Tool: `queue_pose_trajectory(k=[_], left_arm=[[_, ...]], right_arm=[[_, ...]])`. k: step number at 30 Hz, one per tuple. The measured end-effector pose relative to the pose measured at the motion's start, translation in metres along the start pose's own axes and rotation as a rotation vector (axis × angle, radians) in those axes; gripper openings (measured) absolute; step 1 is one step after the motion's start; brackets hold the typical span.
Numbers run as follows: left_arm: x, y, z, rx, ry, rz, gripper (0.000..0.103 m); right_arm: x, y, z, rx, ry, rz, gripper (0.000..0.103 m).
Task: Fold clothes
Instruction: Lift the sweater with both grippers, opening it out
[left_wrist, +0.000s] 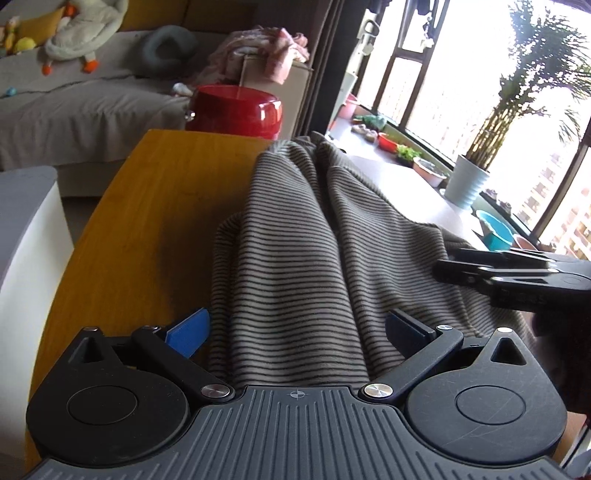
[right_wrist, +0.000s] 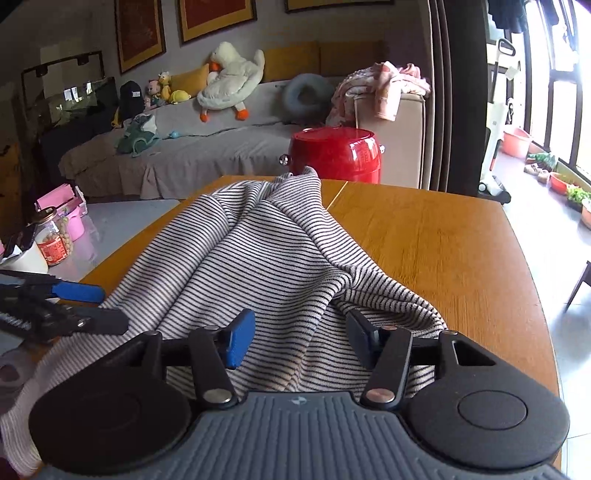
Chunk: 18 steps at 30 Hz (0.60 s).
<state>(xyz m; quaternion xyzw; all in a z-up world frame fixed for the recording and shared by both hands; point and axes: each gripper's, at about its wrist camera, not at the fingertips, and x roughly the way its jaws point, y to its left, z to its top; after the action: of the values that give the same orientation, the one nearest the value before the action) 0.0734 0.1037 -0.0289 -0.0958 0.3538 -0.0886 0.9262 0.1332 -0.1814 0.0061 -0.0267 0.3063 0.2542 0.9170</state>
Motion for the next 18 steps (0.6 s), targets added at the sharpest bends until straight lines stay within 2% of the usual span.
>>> queue_pose_trajectory(k=[2,5,8,10,12,14,16,18], left_arm=[[0.000,0.004,0.002,-0.019,-0.002,0.019,0.103],[-0.002,0.003,0.004,-0.023,-0.012,0.021,0.103],[-0.004,-0.001,0.007,-0.012,-0.026,0.014,0.103],[-0.005,-0.002,0.007,-0.012,-0.031,0.012,0.103],[-0.005,-0.002,0.009,-0.015,-0.033,0.015,0.103],[-0.004,-0.002,0.011,-0.015,-0.033,0.023,0.103],[-0.002,-0.003,0.014,-0.010,-0.032,0.030,0.103],[-0.001,-0.004,0.017,-0.004,-0.029,0.037,0.103]], right_arm=[[-0.010,0.006,-0.002,-0.016,0.021,0.023,0.058],[-0.016,0.012,-0.007,0.005,0.071,0.071,0.072],[-0.007,0.020,-0.020,0.060,0.139,0.132,0.073],[0.000,0.033,-0.030,0.038,0.146,0.120,0.074],[0.000,0.042,-0.033,-0.015,0.119,0.093,0.062],[-0.002,0.039,-0.029,-0.003,0.090,0.103,0.008],[-0.006,0.020,-0.015,0.082,0.051,0.147,0.009],[-0.016,0.004,0.001,0.098,-0.034,0.095,0.008]])
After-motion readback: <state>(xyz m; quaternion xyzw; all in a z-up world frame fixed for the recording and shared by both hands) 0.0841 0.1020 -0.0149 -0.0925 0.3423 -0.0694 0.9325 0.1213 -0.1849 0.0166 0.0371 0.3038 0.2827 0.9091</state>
